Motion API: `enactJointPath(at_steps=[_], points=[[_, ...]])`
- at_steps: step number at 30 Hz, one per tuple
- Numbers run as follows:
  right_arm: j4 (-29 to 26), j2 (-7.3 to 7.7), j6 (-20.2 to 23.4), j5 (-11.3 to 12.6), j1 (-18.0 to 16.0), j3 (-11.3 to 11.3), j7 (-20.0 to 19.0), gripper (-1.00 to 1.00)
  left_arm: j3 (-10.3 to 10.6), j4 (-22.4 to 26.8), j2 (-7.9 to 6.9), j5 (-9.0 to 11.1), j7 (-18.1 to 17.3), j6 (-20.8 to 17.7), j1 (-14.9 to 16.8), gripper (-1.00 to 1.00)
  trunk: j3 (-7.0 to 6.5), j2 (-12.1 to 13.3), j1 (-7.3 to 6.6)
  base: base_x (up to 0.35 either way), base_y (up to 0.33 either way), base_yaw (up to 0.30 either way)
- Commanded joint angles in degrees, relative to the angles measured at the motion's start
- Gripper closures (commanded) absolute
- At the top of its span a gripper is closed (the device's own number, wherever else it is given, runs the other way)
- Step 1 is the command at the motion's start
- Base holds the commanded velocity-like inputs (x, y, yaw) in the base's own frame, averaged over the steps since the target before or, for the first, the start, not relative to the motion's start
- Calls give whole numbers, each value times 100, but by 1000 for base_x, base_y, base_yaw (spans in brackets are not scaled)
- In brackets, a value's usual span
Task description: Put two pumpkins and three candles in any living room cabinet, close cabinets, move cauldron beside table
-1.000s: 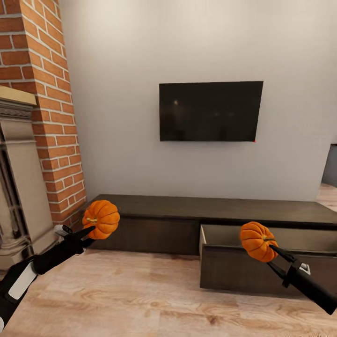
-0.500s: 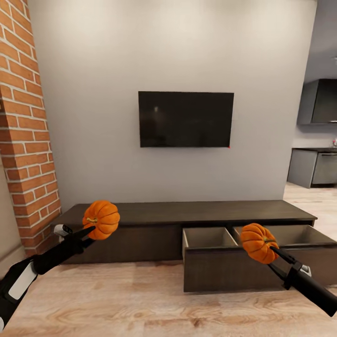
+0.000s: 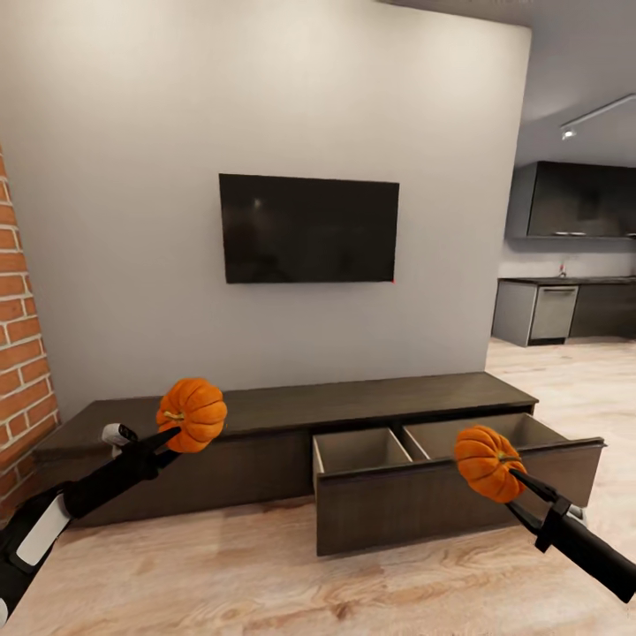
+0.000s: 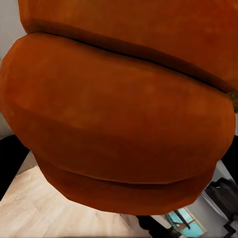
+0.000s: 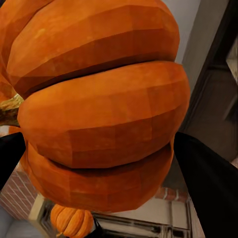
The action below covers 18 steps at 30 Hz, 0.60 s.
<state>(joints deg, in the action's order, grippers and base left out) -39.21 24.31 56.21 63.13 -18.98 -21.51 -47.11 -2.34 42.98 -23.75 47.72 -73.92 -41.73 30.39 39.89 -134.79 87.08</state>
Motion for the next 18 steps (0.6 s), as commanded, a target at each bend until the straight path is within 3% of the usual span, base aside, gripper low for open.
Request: enactJointPath(at_steps=[1,18], points=[[42,1,66,77,-9,-19,-24,100,-3,3,-3,36,-8,-64,2,100,-8,38,-24,0,0,-264],[89,10,91,73,-9,-20,47,100,-7,4,-6,78,-27,-64,2,100,-206,679,-376,0,0,-232]])
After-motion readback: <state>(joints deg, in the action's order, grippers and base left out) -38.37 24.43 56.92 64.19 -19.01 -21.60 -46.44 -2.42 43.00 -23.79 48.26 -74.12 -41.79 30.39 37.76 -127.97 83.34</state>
